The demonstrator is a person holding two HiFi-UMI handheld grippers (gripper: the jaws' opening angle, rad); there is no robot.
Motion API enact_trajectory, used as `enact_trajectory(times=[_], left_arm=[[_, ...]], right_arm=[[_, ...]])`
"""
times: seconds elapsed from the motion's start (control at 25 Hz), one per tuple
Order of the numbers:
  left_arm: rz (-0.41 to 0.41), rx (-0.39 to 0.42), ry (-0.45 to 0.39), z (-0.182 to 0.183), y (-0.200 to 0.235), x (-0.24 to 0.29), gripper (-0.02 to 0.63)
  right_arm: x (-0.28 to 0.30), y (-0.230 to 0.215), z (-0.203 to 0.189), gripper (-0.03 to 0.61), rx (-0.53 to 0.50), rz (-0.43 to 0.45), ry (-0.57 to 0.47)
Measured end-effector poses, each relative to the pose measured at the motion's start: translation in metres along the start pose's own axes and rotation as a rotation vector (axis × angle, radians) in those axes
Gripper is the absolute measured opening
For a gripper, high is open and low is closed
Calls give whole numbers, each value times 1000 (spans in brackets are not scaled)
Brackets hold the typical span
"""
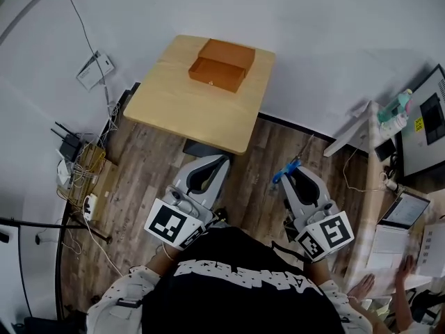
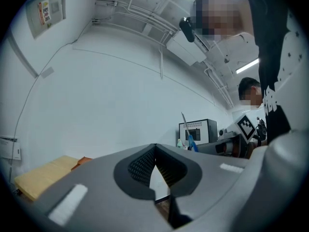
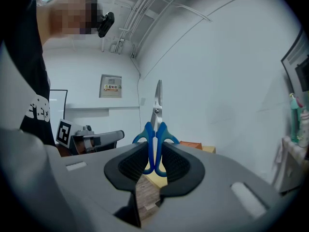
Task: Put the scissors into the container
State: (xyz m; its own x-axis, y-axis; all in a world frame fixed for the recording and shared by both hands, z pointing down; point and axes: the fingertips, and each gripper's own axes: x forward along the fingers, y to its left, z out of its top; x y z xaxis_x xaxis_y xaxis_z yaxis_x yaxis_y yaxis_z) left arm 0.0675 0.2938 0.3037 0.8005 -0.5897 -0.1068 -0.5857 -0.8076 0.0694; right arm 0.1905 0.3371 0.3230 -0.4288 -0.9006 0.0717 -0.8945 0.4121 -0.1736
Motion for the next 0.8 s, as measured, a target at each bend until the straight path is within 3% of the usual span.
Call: enact_trajectory(times=[0.8], left_arm=[[-68,-28,3,-7,78,37,0]], right_arm=[[77,-14,3,103,-1,-75,8]])
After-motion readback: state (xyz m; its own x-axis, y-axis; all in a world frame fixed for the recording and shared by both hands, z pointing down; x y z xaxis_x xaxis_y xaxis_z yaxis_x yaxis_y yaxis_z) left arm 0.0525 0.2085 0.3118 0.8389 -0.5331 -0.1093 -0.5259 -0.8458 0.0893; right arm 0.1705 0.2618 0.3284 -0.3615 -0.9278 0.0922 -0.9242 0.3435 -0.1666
